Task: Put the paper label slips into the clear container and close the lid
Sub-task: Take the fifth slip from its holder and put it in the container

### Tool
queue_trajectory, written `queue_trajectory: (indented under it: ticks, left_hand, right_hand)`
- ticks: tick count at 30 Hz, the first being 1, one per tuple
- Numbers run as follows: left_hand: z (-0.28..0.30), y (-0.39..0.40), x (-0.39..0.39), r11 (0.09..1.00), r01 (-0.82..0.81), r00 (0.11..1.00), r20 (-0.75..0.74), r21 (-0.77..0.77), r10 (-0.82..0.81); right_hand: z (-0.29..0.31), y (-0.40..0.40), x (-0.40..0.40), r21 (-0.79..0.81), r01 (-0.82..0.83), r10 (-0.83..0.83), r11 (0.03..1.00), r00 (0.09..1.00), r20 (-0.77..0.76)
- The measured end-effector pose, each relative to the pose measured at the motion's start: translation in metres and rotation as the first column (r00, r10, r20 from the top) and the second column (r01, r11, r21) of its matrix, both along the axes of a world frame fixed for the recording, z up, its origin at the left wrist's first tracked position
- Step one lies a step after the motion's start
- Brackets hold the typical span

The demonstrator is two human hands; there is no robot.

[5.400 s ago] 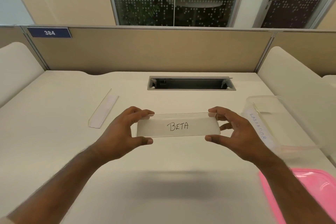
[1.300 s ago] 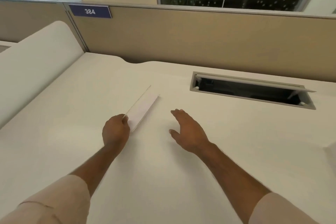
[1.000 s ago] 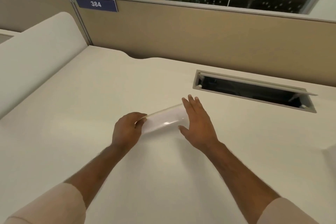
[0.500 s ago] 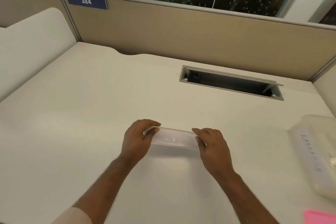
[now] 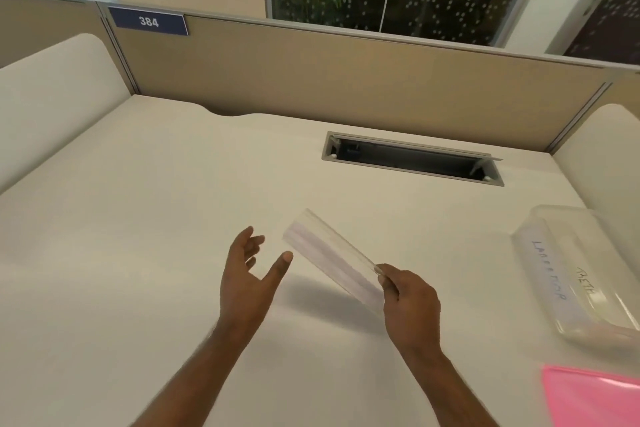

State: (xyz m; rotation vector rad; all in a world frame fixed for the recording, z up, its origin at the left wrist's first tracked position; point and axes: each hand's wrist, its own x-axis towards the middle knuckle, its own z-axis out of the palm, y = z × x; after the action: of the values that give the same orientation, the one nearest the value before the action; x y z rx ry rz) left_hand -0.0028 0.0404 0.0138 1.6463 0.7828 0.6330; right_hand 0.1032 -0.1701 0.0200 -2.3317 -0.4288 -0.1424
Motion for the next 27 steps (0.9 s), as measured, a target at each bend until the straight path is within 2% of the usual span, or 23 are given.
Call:
queue_trajectory:
  ticks: [3,6,8,13,17,23,27]
  left_hand:
    - [-0.002,-0.025,-0.003,0.992,0.069,0.996,-0.045,-0.108,-0.075]
    - [-0.004,-0.052,-0.001,0.963,0.188,0.972,-0.103,-0.194,-0.211]
    - [-0.004,-0.069,0.001,0.935,0.274,0.940,-0.143,-0.225,-0.310]
    - [-0.001,-0.086,0.005,0.879,0.372,0.904,-0.096,-0.298,-0.416]
    - [0.009,-0.084,0.004,0.827,0.465,0.871,-0.001,-0.314,-0.491]
    - [0.012,-0.078,0.004,0.852,0.444,0.886,-0.003,-0.277,-0.463]
    - [0.012,-0.071,0.002,0.884,0.423,0.896,-0.051,-0.200,-0.441]
  right_hand:
    - [-0.004,-0.003,-0.006,0.196,0.092,-0.050,0.976,0.977,-0.209]
    - [-0.004,-0.002,-0.011,0.389,0.218,-0.010,0.895,0.882,-0.471]
    - [-0.002,0.000,-0.016,0.473,0.288,0.039,0.832,0.822,-0.569]
    - [0.003,0.001,-0.027,0.557,0.349,0.153,0.754,0.731,-0.664]
    - [0.005,-0.002,-0.030,0.575,0.347,0.226,0.741,0.677,-0.701]
    - [0.008,-0.009,-0.029,0.578,0.277,0.298,0.767,0.645,-0.704]
    - [0.008,-0.015,-0.025,0.545,0.201,0.287,0.814,0.677,-0.678]
